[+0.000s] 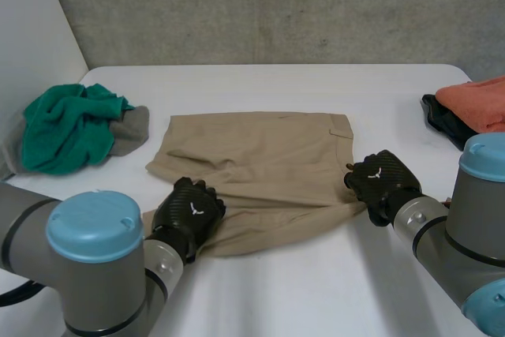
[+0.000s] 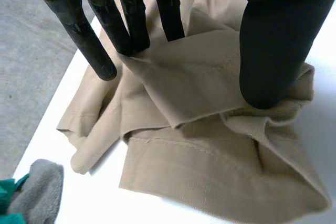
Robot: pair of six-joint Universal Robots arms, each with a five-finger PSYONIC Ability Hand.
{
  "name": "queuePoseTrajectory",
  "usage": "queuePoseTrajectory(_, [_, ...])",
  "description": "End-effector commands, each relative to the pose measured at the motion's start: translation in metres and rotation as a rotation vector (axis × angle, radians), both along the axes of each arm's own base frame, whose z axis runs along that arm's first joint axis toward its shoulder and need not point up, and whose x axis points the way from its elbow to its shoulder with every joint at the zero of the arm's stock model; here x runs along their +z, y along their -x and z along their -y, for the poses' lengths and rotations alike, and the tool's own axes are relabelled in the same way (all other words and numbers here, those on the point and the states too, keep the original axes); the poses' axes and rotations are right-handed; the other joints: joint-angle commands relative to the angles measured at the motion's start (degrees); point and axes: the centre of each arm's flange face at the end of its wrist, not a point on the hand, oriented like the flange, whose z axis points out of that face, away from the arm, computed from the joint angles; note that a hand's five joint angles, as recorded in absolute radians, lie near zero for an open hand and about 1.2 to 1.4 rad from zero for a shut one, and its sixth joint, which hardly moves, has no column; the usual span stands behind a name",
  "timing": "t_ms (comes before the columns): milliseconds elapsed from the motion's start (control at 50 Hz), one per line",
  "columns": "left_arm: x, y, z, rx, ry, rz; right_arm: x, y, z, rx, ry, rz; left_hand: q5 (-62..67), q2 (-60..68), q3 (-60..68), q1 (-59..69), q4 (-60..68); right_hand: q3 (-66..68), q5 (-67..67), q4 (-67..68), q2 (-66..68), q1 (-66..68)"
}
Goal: Fold the laundry.
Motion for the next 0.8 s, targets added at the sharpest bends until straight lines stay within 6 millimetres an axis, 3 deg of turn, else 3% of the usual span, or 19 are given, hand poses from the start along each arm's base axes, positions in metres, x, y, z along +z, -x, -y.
queuePoseTrajectory(20, [0.004,-0.011,0.015,0.031,0.016,0.000,0.003,0.001,-0.001,0.002,0.007,-0.009,2.8,4.3,3.8,4.1,3.0,12.3,12.4,11.7,12.8,16.6])
queuePoseTrajectory(120, [0.001,-0.015,0.016,0.009,-0.025,0.002,0.008,0.002,-0.006,0.016,-0.007,-0.040,21.6,23.1,22.6,22.9,21.8,12.3,12.4,11.7,12.8,16.6])
queuePoseTrajectory(140, [0.001,-0.015,0.015,0.004,-0.031,0.001,0.009,0.002,-0.007,0.020,-0.010,-0.047,29.3,30.8,30.3,30.6,29.5,12.3,12.4,11.7,12.8,16.6])
queuePoseTrajectory(160, [0.001,-0.015,0.014,-0.009,-0.046,-0.003,0.012,0.003,-0.009,0.027,-0.016,-0.066,47.9,49.4,48.8,49.1,48.1,12.3,12.4,11.7,12.8,16.6])
queuePoseTrajectory(340, [0.005,-0.019,0.012,-0.024,-0.135,-0.032,0.009,0.012,-0.033,0.146,-0.202,-0.322,49.7,51.2,50.7,51.0,49.9,12.3,12.4,11.7,12.8,16.6])
queuePoseTrajectory(420, [0.008,-0.021,0.030,0.010,-0.150,-0.030,0.013,0.011,-0.030,0.164,-0.229,-0.354,49.7,51.2,50.7,51.0,49.9,12.3,12.4,11.7,12.8,16.6])
queuePoseTrajectory(500, [0.023,-0.020,0.046,0.031,-0.160,-0.023,0.024,0.006,-0.019,0.144,-0.189,-0.332,49.7,51.2,50.7,51.0,49.9,12.3,12.4,11.7,12.8,16.6])
queuePoseTrajectory(580, [0.050,-0.016,0.067,0.050,-0.139,-0.041,0.042,-0.004,-0.006,0.137,-0.117,-0.289,49.7,51.2,50.7,51.0,49.9,12.3,12.4,11.7,12.8,16.6])
queuePoseTrajectory(640, [0.086,-0.009,0.093,0.058,-0.040,-0.106,0.063,-0.017,0.013,0.109,-0.016,-0.197,49.7,51.2,50.7,51.0,49.9,12.3,12.4,11.7,12.8,16.6])
queuePoseTrajectory(700, [0.134,0.003,0.127,0.040,0.147,-0.230,0.097,-0.035,0.047,0.057,0.167,-0.029,49.7,51.2,50.7,51.0,49.9,12.3,12.4,11.7,12.8,16.6])
queuePoseTrajectory(720, [0.163,0.007,0.146,0.038,0.269,-0.317,0.118,-0.041,0.064,0.019,0.272,0.066,49.7,51.2,50.7,51.0,49.9,12.3,12.4,11.7,12.8,16.6])
queuePoseTrajectory(760, [0.193,0.010,0.159,0.032,0.381,-0.404,0.140,-0.045,0.077,-0.019,0.376,0.151,49.7,51.2,50.7,51.0,49.9,12.3,12.4,11.7,12.8,16.6])
queuePoseTrajectory(780, [0.220,0.010,0.168,0.027,0.479,-0.487,0.165,-0.046,0.086,-0.061,0.483,0.237,49.7,51.2,50.7,51.0,49.9,12.3,12.4,11.7,12.8,16.6])
queuePoseTrajectory(800, [0.234,0.008,0.172,0.028,0.531,-0.529,0.176,-0.046,0.090,-0.081,0.530,0.277,49.7,51.2,50.7,51.0,49.9,12.3,12.4,11.7,12.8,16.6])
